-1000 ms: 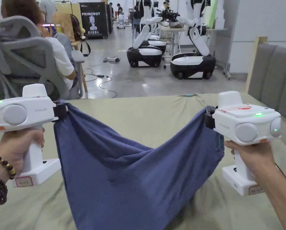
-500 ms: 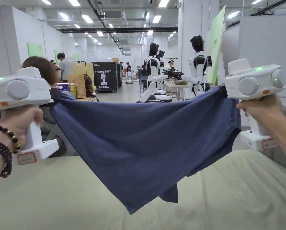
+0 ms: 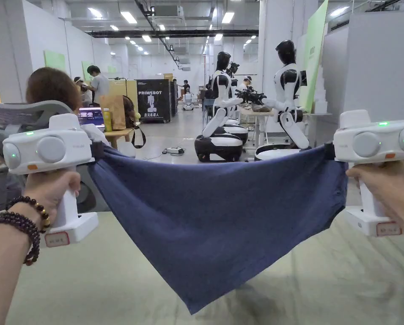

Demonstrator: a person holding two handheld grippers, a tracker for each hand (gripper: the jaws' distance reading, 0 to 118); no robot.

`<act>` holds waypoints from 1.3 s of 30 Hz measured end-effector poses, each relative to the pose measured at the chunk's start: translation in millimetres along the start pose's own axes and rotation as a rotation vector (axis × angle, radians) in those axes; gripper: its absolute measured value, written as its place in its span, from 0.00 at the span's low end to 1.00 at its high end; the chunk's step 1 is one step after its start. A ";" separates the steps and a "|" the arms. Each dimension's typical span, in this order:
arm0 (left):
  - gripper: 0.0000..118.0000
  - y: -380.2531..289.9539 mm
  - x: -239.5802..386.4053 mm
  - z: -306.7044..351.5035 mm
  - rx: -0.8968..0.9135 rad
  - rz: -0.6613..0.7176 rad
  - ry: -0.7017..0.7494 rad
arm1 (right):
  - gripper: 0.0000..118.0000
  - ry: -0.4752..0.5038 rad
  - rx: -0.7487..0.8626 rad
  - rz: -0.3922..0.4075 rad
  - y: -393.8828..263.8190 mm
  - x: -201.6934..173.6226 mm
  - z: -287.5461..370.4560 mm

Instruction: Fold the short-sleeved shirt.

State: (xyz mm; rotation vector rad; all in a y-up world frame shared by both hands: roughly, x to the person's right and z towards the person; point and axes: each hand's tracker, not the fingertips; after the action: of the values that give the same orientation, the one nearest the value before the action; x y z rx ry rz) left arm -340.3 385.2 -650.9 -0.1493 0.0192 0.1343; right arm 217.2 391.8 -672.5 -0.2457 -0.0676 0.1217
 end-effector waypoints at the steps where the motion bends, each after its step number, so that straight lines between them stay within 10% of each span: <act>1: 0.02 -12.8 -1.3 -3.2 -0.024 0.004 0.001 | 0.04 0.000 -0.020 0.000 -12.9 -0.9 -4.0; 12: 0.02 -108.0 -13.8 75.7 -0.116 0.028 -0.064 | 0.04 0.057 -0.085 0.016 -114.9 9.8 58.3; 24: 0.02 -256.7 -40.5 243.4 -0.356 0.018 -0.076 | 0.04 0.146 -0.256 0.238 -267.8 1.3 196.0; 39: 0.04 -344.4 -50.8 261.3 -0.530 -0.056 -0.013 | 0.12 0.165 -0.471 0.088 -372.3 18.5 210.5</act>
State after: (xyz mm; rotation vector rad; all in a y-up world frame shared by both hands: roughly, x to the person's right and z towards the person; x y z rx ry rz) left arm -341.8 80.1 -340.5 -0.6781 -0.0344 0.0820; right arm 260.0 85.9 -376.0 -0.7286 0.0809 0.1719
